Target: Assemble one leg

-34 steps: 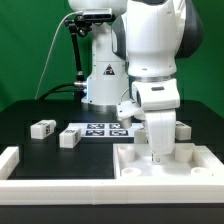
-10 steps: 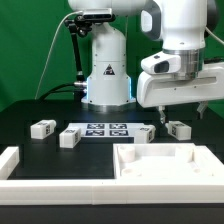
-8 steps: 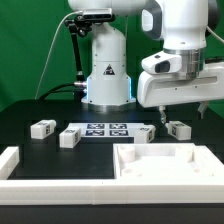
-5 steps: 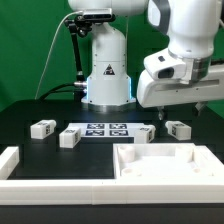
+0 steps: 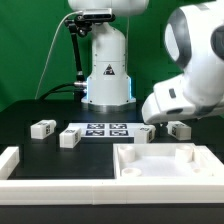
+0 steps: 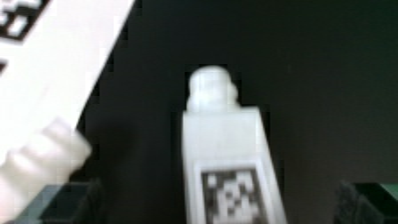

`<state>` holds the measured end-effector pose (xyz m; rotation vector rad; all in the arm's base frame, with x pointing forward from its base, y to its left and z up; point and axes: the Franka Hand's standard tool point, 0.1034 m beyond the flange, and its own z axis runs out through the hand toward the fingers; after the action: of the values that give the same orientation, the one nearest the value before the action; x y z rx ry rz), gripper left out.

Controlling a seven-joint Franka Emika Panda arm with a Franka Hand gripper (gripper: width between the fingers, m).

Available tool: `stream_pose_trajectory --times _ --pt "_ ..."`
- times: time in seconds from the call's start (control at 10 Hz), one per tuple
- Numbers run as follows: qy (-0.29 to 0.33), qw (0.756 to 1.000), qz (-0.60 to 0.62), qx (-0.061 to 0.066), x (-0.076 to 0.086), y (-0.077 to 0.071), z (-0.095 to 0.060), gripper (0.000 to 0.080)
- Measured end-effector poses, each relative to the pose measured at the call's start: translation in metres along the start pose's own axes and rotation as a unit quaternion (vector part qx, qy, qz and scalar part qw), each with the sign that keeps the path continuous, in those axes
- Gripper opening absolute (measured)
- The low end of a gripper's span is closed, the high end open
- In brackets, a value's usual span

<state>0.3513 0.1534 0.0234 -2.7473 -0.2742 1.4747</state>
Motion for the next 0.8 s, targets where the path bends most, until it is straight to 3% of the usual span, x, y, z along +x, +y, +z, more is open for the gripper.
stream_pose_trajectory --times 0.2,0.7,0.8 --pt "-0.048 0.999 0.011 -0.002 0.008 -0.005 0.011 0.0649" --pt "-0.03 0.999 0.013 -0.008 0.014 -0.011 0.014 0.0649" --pt "-0.03 0.999 0.013 -0.008 0.014 -0.011 0.014 0.0552"
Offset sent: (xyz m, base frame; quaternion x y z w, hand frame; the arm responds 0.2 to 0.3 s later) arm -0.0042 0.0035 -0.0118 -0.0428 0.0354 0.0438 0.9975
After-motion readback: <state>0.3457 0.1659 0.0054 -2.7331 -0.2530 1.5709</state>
